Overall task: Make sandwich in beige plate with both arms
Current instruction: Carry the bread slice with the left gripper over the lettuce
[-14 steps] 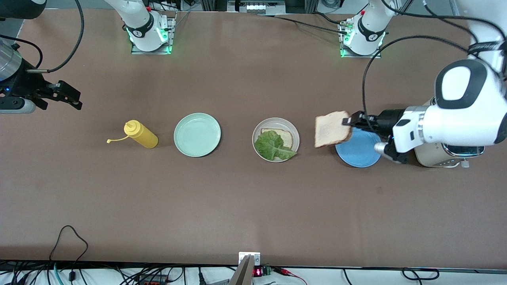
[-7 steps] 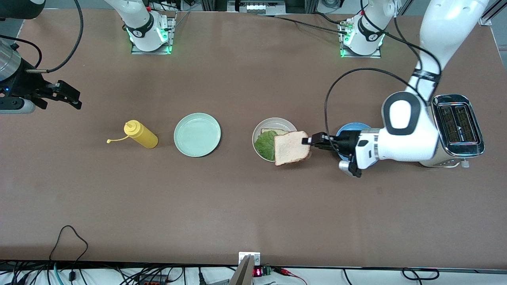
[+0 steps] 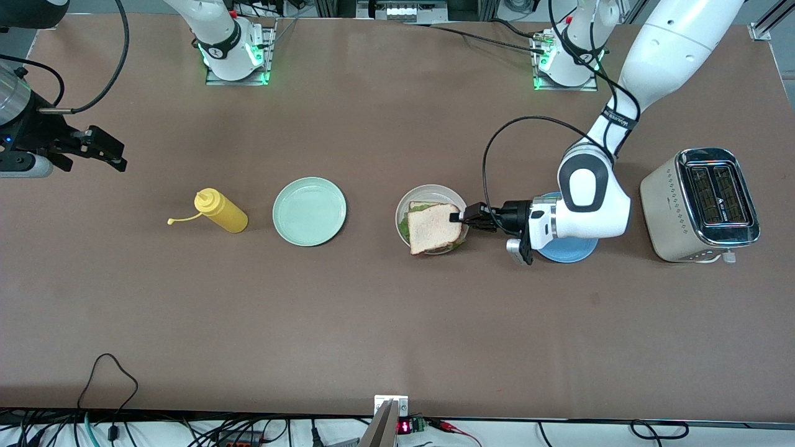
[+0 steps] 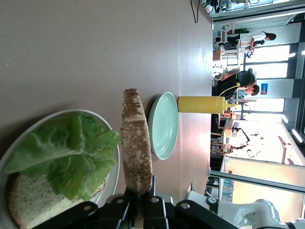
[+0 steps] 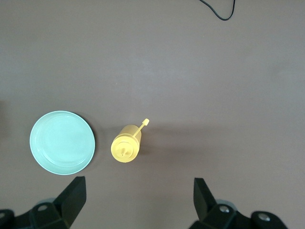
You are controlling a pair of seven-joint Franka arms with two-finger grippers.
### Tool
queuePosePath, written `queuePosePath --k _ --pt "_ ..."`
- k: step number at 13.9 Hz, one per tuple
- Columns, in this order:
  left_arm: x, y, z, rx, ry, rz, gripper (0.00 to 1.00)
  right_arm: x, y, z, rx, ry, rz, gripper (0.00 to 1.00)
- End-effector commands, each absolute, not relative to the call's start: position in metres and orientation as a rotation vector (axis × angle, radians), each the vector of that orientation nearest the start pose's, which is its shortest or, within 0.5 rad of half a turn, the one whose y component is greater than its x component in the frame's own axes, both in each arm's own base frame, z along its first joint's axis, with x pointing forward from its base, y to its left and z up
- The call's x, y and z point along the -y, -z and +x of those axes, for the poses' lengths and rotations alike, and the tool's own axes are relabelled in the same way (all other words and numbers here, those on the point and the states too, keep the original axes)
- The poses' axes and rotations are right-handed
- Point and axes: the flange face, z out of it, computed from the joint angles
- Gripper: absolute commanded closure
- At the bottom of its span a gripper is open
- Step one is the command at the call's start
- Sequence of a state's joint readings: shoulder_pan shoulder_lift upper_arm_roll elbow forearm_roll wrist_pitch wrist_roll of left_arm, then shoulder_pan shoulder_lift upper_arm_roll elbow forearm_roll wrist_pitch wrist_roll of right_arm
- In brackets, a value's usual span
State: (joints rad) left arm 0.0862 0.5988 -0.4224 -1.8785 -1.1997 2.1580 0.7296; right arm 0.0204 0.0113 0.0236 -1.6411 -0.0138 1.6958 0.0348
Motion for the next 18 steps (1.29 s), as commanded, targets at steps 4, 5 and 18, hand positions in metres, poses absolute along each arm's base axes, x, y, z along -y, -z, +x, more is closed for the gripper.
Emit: queuePosePath --k 4,5,18 --pt "0.226 -0.180 0.574 0.149 0.029 2.019 1.00 -0.022 -0.601 0.570 0.009 0.073 -3.150 0.00" --pt "0.225 -0.177 0.572 0.148 0.033 2.019 1.00 -0.022 -0.601 0.570 0.009 0.073 -3.150 0.00" --pt "0.196 -0.189 0.548 0.117 0.060 2.066 0.00 -0.024 -0.601 0.570 0.011 0.071 -3.150 0.00"
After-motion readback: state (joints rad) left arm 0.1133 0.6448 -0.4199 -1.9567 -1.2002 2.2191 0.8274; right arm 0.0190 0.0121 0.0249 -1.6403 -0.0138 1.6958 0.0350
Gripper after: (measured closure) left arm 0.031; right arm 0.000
